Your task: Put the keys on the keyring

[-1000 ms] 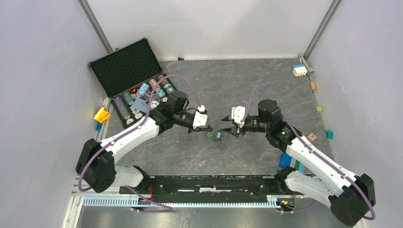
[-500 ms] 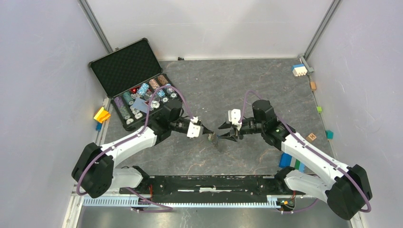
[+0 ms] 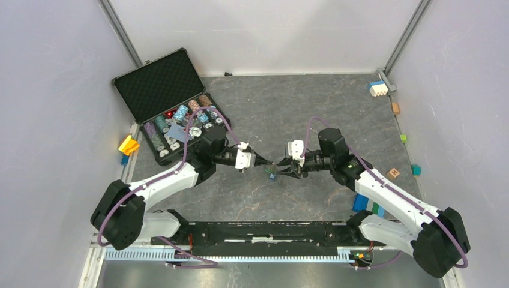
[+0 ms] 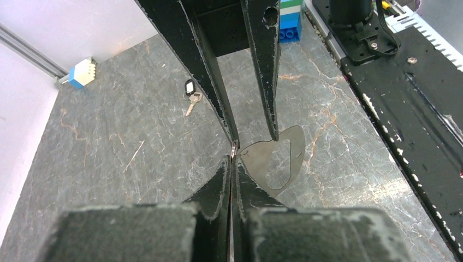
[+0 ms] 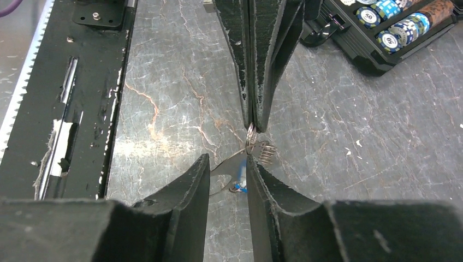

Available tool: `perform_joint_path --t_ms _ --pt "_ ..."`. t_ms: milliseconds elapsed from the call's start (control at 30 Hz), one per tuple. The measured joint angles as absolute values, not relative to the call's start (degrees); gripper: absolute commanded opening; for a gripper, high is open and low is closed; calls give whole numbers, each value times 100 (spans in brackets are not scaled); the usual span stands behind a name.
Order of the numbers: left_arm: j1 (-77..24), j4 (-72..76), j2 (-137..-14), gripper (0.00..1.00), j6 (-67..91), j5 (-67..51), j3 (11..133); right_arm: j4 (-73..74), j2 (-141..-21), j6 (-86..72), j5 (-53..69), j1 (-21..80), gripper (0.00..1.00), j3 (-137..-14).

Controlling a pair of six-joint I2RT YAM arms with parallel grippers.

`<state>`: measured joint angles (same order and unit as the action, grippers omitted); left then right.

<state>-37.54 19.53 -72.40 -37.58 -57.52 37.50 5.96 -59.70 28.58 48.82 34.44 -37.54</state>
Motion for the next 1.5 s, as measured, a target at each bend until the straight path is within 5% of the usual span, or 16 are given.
perform_joint_path --t_ms 467,933,1267,1500 --pt "-3754 4189 -7712 2 -1763 -5645 3092 565 -5968 2836 4510 3444 26 -3782" --pt "-3752 4856 -7887 2 -1227 -5566 2998 572 -6003 2808 4394 3444 0 -3942" --pt "-3754 4941 -7966 2 -1199 -5568 2998 882 -6007 2926 4121 3551 0 -4093" --pt "-3754 4735 -8012 33 -1205 -5586 3046 1267 -6007 3188 3524 3894 0 -4274"
